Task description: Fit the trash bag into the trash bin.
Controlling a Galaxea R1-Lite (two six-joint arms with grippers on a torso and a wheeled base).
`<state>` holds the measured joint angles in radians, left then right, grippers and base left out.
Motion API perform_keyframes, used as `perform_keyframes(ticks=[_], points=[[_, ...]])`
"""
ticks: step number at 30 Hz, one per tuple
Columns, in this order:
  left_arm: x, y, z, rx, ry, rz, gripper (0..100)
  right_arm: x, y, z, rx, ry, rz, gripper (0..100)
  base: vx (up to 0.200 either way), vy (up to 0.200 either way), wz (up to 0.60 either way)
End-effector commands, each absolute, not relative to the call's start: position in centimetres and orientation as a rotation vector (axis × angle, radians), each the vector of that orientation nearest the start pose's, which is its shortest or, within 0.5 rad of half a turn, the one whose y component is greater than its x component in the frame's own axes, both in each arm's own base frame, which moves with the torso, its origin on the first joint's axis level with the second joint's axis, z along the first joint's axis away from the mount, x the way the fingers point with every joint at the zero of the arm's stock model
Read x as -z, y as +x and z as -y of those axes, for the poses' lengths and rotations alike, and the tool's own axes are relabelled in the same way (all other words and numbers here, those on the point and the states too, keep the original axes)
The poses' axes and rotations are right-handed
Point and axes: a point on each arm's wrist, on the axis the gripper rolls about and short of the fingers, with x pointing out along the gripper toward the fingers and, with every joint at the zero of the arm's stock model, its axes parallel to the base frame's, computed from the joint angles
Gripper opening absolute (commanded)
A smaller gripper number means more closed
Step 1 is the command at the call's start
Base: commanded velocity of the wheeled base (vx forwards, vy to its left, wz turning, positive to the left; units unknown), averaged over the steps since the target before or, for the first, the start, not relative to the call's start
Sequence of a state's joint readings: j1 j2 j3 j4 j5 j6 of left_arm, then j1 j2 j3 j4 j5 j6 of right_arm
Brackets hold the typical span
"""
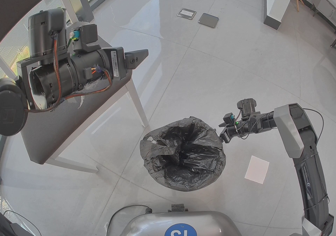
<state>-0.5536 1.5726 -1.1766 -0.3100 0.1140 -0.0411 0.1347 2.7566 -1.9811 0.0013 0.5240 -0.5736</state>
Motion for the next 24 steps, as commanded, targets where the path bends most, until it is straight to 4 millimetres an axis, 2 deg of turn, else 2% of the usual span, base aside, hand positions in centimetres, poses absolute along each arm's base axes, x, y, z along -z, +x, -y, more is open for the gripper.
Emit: perform_keyframes(ticks=[1,3,4,5,6,10,11,12,13,19,20,23,24], points=[[-29.3,25.1,15.2,0.437,-0.012,-0.092,100,2.9,52.1,-8.5,-0.833,-0.370,-0.584,100,0.000,0.000,0.00],[-29.3,25.1,15.2,0.438,-0.011,-0.091,100,4.6,51.7,-8.7,-0.845,-0.357,-0.636,100,0.000,0.000,0.00],[-29.3,25.1,15.2,0.438,-0.011,-0.091,100,4.6,51.7,-8.7,-0.845,-0.357,-0.636,100,0.000,0.000,0.00],[-29.4,25.1,15.2,0.438,-0.011,-0.089,100,6.0,51.4,-8.8,-0.858,-0.345,-0.686,100,0.000,0.000,0.00],[-29.4,25.1,15.2,0.438,-0.011,-0.089,100,6.2,51.3,-8.8,-0.859,-0.343,-0.694,100,0.000,0.000,0.00],[-29.5,25.1,15.2,0.439,-0.010,-0.084,100,10.5,49.8,-8.8,-0.893,-0.298,-0.868,100,0.000,0.000,0.00],[-29.5,25.1,15.2,0.439,-0.010,-0.084,100,11.4,49.5,-8.8,-0.898,-0.289,-0.898,100,0.000,0.000,0.00],[-29.5,25.1,15.2,0.439,-0.010,-0.084,100,11.4,49.5,-8.8,-0.898,-0.289,-0.898,100,0.000,0.000,0.00],[-29.5,25.1,15.2,0.439,-0.010,-0.083,100,12.7,49.1,-8.8,-0.906,-0.283,-0.930,100,0.000,0.000,0.00],[-29.5,25.1,15.1,0.435,-0.010,-0.084,100,12.3,49.2,-8.8,-0.907,-0.286,-0.922,100,0.000,0.000,0.00],[-29.5,25.1,15.1,0.434,-0.011,-0.086,100,11.5,49.4,-8.5,-0.900,-0.291,-0.907,100,0.000,0.000,0.00],[-29.5,25.1,15.1,0.434,-0.010,-0.084,100,11.0,49.6,-8.3,-0.896,-0.294,-0.897,100,0.000,0.000,0.00],[-29.5,25.2,15.1,0.434,-0.010,-0.084,100,10.2,49.8,-7.7,-0.887,-0.300,-0.878,100,0.000,0.000,0.00]])
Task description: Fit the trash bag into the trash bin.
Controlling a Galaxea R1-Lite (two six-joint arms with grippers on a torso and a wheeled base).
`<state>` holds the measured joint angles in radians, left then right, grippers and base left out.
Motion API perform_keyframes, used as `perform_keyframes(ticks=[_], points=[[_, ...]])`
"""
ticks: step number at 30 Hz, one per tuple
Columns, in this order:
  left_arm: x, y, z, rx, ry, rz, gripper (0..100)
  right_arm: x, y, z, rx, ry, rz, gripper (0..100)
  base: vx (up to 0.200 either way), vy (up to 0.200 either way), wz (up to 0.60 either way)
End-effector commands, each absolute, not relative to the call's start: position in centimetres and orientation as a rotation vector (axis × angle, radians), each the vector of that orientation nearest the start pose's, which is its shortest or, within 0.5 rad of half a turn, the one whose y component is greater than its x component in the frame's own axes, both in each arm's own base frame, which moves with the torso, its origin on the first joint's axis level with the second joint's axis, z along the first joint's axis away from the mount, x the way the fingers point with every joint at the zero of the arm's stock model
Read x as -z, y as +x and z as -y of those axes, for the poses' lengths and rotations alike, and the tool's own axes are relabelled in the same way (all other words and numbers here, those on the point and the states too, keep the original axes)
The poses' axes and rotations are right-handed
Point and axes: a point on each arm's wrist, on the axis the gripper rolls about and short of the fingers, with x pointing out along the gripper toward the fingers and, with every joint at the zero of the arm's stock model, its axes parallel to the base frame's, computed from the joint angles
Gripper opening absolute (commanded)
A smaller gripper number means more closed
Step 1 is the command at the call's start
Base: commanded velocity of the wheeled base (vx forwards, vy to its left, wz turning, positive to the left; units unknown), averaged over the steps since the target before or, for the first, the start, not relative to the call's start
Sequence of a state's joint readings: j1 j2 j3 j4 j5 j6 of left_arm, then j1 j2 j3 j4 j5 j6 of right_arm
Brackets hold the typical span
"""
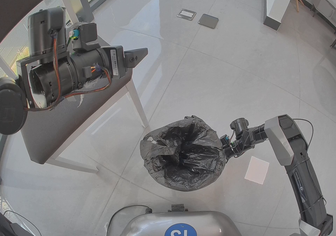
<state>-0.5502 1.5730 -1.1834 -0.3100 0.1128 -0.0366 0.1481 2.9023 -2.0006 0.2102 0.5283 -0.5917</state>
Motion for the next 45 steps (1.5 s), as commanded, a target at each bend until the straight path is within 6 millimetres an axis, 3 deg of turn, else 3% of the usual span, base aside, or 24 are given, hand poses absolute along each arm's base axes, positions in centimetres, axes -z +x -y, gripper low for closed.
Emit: perform_keyframes(ticks=[1,5,11,12,25,31,38,45], points=[[-29.5,25.2,15.1,0.434,-0.010,-0.084,100,9.8,49.9,-7.6,-0.882,-0.303,-0.870,100,0.000,0.000,0.00],[-29.5,25.1,15.1,0.434,-0.012,-0.083,100,4.9,51.2,-6.9,-0.841,-0.338,-0.733,100,0.000,0.000,0.00],[-29.5,25.1,15.1,0.434,-0.012,-0.083,100,-4.7,52.7,-6.7,-0.757,-0.440,-0.364,100,0.000,0.000,0.00],[-29.5,25.1,15.1,0.434,-0.012,-0.083,100,-5.0,52.5,-6.5,-0.751,-0.441,-0.349,100,0.000,0.000,0.00],[-29.7,25.0,15.0,0.436,-0.013,-0.075,100,-4.3,52.4,-8.5,-0.783,-0.447,-0.332,100,0.000,0.000,0.00],[-29.9,24.9,15.0,0.436,-0.015,-0.071,100,-2.0,52.9,-8.8,-0.793,-0.421,-0.380,100,0.000,0.000,0.00],[-30.0,24.8,14.9,0.434,-0.015,-0.066,100,2.5,52.4,-8.7,-0.825,-0.383,-0.534,100,0.000,0.000,0.00],[-30.0,24.8,14.9,0.434,-0.014,-0.068,100,4.1,52.0,-8.9,-0.840,-0.368,-0.592,100,0.000,0.000,0.00]])
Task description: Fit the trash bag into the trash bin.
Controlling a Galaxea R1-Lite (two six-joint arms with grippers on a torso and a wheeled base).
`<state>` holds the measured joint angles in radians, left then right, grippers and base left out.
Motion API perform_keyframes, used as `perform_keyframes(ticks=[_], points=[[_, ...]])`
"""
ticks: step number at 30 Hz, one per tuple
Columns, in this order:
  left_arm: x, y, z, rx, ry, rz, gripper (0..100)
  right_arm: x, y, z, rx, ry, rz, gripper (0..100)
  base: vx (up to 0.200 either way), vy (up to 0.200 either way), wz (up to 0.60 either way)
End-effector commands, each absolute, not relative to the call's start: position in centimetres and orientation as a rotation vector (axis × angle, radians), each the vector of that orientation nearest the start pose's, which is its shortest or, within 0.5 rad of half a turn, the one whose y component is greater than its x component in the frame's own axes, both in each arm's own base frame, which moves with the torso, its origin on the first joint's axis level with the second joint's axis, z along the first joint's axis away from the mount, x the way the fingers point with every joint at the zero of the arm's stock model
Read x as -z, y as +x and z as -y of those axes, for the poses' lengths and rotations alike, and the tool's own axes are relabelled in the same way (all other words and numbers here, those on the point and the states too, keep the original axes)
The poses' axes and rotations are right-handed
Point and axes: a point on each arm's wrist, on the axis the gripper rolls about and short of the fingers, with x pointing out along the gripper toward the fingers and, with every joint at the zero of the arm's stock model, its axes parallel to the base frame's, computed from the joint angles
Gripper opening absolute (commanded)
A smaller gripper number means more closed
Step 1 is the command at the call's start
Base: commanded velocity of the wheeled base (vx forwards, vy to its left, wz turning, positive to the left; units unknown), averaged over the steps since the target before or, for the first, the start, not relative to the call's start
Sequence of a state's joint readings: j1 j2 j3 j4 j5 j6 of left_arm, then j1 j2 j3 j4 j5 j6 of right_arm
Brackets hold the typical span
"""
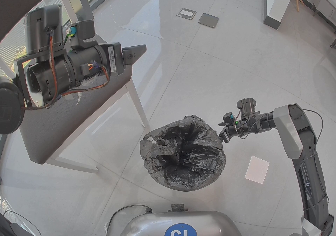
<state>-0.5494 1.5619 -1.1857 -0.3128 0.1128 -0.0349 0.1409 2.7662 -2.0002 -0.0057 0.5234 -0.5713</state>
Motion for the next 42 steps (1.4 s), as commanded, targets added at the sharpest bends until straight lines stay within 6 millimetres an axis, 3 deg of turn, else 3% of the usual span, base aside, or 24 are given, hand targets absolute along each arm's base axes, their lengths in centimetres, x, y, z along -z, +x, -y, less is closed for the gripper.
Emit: perform_keyframes(ticks=[1,5,10,41,42], points=[[-30.0,24.8,14.9,0.434,-0.014,-0.068,100,4.3,52.0,-8.8,-0.842,-0.366,-0.603,100,0.000,0.000,0.00],[-29.9,24.8,14.9,0.434,-0.014,-0.069,100,6.5,51.5,-8.7,-0.856,-0.349,-0.677,100,0.000,0.000,0.00],[-29.9,24.9,14.9,0.434,-0.013,-0.071,100,6.7,51.3,-9.2,-0.868,-0.351,-0.684,100,0.000,0.000,0.00],[-29.8,24.9,14.7,0.428,-0.013,-0.070,100,5.7,51.6,-10.2,-0.881,-0.402,-0.601,100,0.000,0.000,0.00],[-29.8,24.9,14.7,0.428,-0.013,-0.070,100,5.6,51.6,-10.2,-0.882,-0.403,-0.601,0,0.000,0.000,0.00]])
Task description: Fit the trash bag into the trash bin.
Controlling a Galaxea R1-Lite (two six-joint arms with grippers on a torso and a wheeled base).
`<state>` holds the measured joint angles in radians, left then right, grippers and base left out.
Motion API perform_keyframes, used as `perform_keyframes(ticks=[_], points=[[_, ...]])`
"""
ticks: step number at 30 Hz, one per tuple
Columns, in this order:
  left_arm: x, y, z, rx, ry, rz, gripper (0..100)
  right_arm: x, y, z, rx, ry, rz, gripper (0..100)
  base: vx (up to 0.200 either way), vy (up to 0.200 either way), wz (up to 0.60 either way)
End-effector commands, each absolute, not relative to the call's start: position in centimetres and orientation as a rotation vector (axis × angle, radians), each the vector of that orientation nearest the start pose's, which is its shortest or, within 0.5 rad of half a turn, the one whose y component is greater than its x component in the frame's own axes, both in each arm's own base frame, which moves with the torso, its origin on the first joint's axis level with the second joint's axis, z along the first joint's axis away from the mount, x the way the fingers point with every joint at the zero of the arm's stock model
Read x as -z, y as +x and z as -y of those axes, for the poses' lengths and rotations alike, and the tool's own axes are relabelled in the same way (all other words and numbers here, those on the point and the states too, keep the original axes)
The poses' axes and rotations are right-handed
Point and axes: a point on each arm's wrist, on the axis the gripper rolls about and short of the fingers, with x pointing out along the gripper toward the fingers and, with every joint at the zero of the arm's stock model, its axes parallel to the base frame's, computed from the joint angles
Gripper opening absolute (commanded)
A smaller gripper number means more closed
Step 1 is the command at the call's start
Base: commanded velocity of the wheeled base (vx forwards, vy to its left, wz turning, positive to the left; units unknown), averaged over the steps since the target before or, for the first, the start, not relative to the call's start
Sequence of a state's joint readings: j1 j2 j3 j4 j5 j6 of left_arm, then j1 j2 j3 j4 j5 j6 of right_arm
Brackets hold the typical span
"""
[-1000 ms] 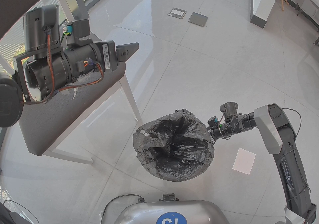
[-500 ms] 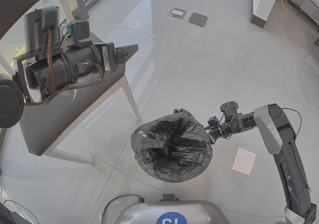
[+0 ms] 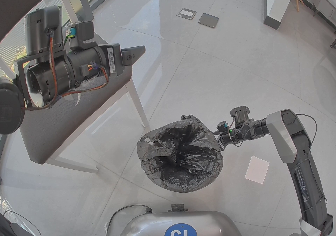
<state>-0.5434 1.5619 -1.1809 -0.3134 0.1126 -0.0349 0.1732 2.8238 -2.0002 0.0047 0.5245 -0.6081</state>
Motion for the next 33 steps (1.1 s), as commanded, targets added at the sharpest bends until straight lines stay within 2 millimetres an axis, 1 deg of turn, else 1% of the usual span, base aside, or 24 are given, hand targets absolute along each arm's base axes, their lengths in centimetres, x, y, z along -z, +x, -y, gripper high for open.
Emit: perform_keyframes(ticks=[1,12,13,15,18,19,20,21,22,23,27,28,29,31,33], points=[[-29.8,24.9,14.7,0.430,-0.013,-0.072,100,5.6,51.6,-10.2,-0.882,-0.403,-0.601,0,0.000,0.000,0.00],[-29.9,24.8,14.7,0.431,-0.015,-0.065,100,5.4,51.7,-9.9,-0.878,-0.408,-0.600,0,0.000,0.000,0.00],[-30.0,24.8,14.7,0.431,-0.016,-0.063,100,5.2,51.7,-9.9,-0.877,-0.409,-0.597,0,0.000,0.000,0.00],[-30.0,24.7,14.6,0.431,-0.016,-0.062,100,3.9,51.8,-9.8,-0.871,-0.415,-0.575,0,0.000,0.000,0.00],[-29.8,24.6,14.6,0.431,-0.014,-0.068,100,-0.1,52.1,-9.4,-0.844,-0.436,-0.497,0,0.000,0.000,0.00],[-29.8,24.6,14.6,0.431,-0.014,-0.068,100,-0.1,52.1,-9.4,-0.844,-0.436,-0.497,0,0.000,0.000,0.00],[-29.8,24.6,14.6,0.431,-0.014,-0.069,100,-2.3,52.1,-9.0,-0.829,-0.449,-0.454,0,0.000,0.000,0.00],[-29.7,24.6,14.7,0.434,-0.012,-0.073,100,-5.2,52.0,-8.2,-0.800,-0.461,-0.405,0,0.000,0.000,0.00],[-29.5,24.6,14.7,0.434,-0.010,-0.081,100,-7.5,51.8,-7.5,-0.779,-0.469,-0.369,0,0.000,0.000,0.00],[-29.3,24.6,14.7,0.434,-0.008,-0.087,100,-8.4,51.4,-6.9,-0.768,-0.467,-0.369,0,0.000,0.000,0.00],[-28.7,24.5,14.7,0.433,0.000,-0.109,100,-10.4,47.8,-3.7,-0.728,-0.440,-0.446,0,0.000,0.000,0.00],[-28.6,24.5,14.8,0.435,0.002,-0.113,100,-10.7,47.4,-3.2,-0.721,-0.436,-0.453,0,0.000,0.000,0.00],[-28.4,24.5,14.7,0.435,0.005,-0.118,100,-12.0,45.8,-1.8,-0.695,-0.430,-0.462,0,0.000,0.000,0.00],[-28.1,24.4,14.7,0.434,0.008,-0.127,100,-13.7,44.1,-0.6,-0.666,-0.427,-0.460,0,0.000,0.000,0.00],[-27.8,24.5,14.6,0.430,0.011,-0.137,100,-15.8,42.2,0.1,-0.644,-0.431,-0.440,0,0.000,0.000,0.00]])
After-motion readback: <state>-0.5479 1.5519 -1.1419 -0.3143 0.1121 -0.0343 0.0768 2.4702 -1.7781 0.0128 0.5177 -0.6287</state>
